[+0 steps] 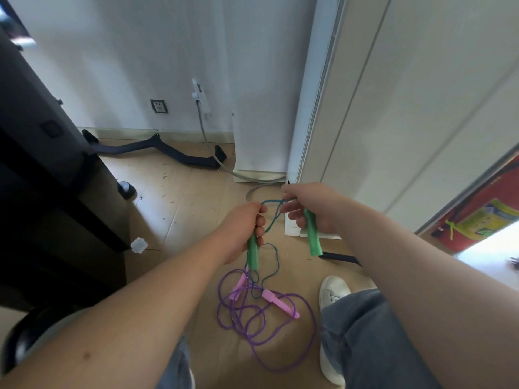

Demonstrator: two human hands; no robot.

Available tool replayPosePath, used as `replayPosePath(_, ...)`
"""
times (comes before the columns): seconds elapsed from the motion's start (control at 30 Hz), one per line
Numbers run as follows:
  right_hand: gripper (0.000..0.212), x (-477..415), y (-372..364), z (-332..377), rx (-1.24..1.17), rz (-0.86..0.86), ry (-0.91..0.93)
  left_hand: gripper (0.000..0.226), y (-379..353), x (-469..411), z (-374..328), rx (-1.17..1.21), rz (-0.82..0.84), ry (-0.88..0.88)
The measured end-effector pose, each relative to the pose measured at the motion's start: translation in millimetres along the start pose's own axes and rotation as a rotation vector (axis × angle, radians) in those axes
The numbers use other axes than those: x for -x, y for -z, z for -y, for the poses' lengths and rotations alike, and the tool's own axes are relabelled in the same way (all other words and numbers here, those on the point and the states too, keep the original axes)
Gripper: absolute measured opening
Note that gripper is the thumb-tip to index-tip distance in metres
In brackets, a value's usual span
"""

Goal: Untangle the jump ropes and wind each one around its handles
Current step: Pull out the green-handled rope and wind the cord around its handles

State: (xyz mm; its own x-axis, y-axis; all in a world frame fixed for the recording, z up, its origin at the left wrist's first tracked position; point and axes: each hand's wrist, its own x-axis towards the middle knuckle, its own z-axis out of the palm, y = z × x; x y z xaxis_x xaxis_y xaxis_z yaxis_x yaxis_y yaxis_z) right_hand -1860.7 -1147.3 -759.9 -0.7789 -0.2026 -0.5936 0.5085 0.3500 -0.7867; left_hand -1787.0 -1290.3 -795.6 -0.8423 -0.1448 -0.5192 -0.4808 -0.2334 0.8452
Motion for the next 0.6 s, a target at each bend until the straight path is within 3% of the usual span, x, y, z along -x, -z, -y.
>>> replayPosePath(0.1,0.019,-1.2,-5.6,-0.5,-0.025,0.050,-0.049,0.012,0.6,2.1,-4.3,0.147,-0.017,0.074)
replayPosePath(0.23,0.038,-4.4,-8.7,4.2,-0.184,0.017,-0.029,0.012,0.8,6.3,-4.3,0.145,-0.026,0.096)
replayPosePath(0.33,0.028,-4.8,-8.3,6.1,-0.195,-0.005,-0.035,0.012,4.0,4.7,-3.7,0.144,-0.055,0.101)
replayPosePath(0.43,0.029,-10.1,-6.6,2.0,-0.147,-0.064,-0.039,0.013,7.4,2.7,-2.8,0.142,-0.067,0.130)
replayPosePath(0.6,0.033,-7.4,-5.9,-3.3,0.156,-0.045,-0.026,0.014,12.0,-1.8,-3.8,0.170,-0.129,0.147)
